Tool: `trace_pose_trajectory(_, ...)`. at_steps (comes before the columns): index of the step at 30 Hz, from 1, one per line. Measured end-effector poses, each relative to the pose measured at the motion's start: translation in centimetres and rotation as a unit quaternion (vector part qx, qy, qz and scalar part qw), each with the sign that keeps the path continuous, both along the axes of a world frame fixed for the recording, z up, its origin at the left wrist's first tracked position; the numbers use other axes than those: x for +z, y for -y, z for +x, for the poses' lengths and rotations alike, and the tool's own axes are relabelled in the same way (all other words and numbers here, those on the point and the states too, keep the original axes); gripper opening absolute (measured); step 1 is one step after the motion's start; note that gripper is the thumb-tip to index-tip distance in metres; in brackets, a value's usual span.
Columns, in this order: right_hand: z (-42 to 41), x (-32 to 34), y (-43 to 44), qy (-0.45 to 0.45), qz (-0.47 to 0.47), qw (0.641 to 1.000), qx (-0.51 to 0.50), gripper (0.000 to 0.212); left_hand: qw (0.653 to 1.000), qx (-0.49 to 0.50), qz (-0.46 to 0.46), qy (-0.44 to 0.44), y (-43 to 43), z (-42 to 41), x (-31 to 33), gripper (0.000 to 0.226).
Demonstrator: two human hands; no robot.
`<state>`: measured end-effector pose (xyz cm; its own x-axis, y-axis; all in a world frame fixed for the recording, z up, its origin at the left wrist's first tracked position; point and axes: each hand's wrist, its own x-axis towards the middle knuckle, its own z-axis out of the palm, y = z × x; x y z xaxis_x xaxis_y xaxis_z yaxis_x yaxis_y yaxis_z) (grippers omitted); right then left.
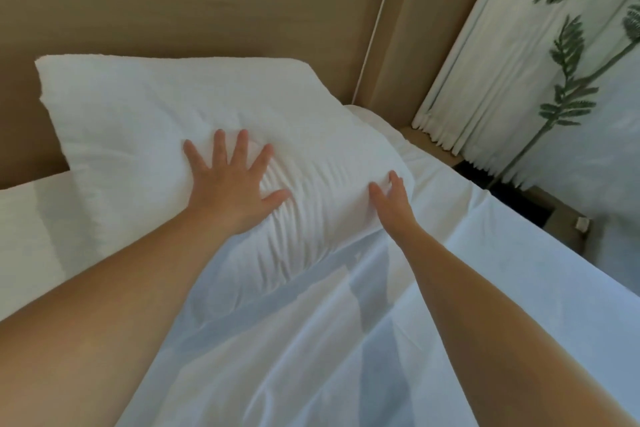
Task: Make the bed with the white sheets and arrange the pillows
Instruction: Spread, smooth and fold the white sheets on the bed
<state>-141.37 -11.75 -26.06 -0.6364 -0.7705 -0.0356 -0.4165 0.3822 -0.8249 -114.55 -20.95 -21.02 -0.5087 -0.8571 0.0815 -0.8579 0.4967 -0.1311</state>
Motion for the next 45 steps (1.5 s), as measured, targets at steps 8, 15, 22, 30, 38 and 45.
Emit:
trace_pose_trajectory(8,-3.3,-3.7,0.4,0.067,0.014,0.994,-0.086,0.067,0.995,-0.029,-0.028,-0.091,-0.4,2.3,-3.1,0.074)
trace_pose_trajectory(15,-4.1,-2.4,-1.0,0.115,0.024,0.987,-0.109,0.037,0.961,0.114,-0.05,-0.247,-8.5,10.4,-6.0,0.067)
trace_pose_trajectory(22,0.6,-0.8,-2.4,0.199,0.022,0.975,-0.096,0.06,0.77,0.327,0.109,-0.537,-14.3,11.1,-5.8,0.065)
trace_pose_trajectory(30,6.1,-1.2,-0.1,0.167,0.041,0.978,-0.117,0.021,0.749,0.322,0.164,-0.556,-14.3,13.9,-6.5,0.039)
trace_pose_trajectory(38,2.7,-1.8,1.2,0.123,-0.07,0.965,-0.221,0.01,0.785,0.265,0.18,-0.53,-12.2,17.5,-7.2,0.037)
trace_pose_trajectory(45,-1.8,-2.8,1.1,0.2,-0.094,0.954,-0.2,0.052,0.721,0.292,0.106,-0.62,-13.0,13.1,-6.3,0.037)
